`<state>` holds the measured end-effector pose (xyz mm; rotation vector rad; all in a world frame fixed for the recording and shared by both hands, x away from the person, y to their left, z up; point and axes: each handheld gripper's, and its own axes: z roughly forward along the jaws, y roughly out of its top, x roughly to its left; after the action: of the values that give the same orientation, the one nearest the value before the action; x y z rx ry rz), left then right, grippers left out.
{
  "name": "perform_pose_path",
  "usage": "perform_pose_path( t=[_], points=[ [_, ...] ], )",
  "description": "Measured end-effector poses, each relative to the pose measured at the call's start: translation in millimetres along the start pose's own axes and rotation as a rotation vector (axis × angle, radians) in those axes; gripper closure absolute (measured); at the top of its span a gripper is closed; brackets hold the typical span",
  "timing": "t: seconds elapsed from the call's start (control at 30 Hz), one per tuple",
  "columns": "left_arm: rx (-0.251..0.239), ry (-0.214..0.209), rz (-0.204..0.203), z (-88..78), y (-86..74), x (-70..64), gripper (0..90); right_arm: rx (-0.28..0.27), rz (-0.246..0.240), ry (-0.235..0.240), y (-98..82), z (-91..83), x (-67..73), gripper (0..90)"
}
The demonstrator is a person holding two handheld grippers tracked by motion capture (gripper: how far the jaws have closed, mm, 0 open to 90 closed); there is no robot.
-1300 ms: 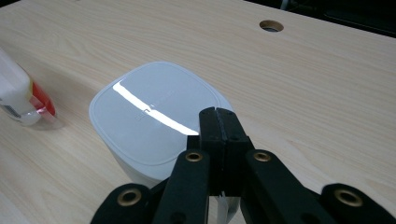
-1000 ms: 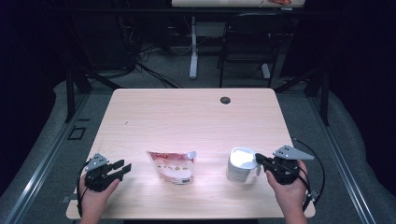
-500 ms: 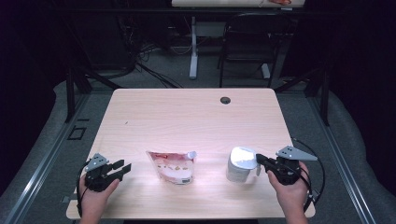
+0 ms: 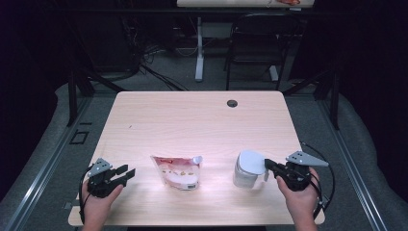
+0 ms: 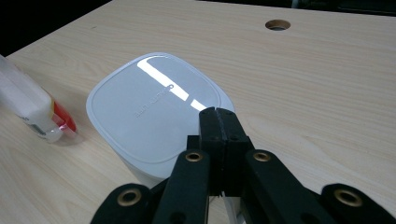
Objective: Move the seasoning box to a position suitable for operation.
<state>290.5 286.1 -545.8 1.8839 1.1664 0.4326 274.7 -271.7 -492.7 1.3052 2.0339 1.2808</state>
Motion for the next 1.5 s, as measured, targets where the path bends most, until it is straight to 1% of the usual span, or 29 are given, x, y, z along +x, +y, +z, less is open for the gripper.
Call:
perform_pose_path(
  t=[0.3, 0.4, 0.63, 0.83, 1.07, 1.23, 1.5],
  points=[
    [0.0, -0.001, 0.001, 0.2, 0.0, -0.1, 60.1, 0.001, 0.001, -0.001, -0.2, -0.1, 0.2, 90.0],
    [0.002, 0.0, 0.01, 0.0, 0.1, 0.2, 60.1, 0.0, 0.001, -0.002, -0.5, -0.2, -0.2, 90.0],
    [0.001, 0.0, 0.005, 0.3, 0.0, 0.1, 60.1, 0.001, 0.003, -0.002, -1.1, -0.6, -1.0, 90.0],
    [0.001, 0.0, 0.006, 0.2, 0.1, 0.0, 60.1, -0.01, 0.024, 0.014, -2.4, -0.5, -3.0, 90.0],
    [0.002, 0.0, 0.006, 0.3, 0.1, -0.1, 60.0, -0.014, 0.03, 0.011, -3.0, -0.6, -3.0, 90.0],
    [0.005, -0.001, 0.007, 0.4, 0.1, -0.2, 60.0, -0.016, 0.037, 0.018, -3.8, -0.6, -4.4, 90.0],
    [0.003, -0.001, 0.008, 0.3, 0.2, -0.2, 60.0, -0.006, 0.046, 0.006, -6.6, -0.3, -7.2, 90.0]
  ],
)
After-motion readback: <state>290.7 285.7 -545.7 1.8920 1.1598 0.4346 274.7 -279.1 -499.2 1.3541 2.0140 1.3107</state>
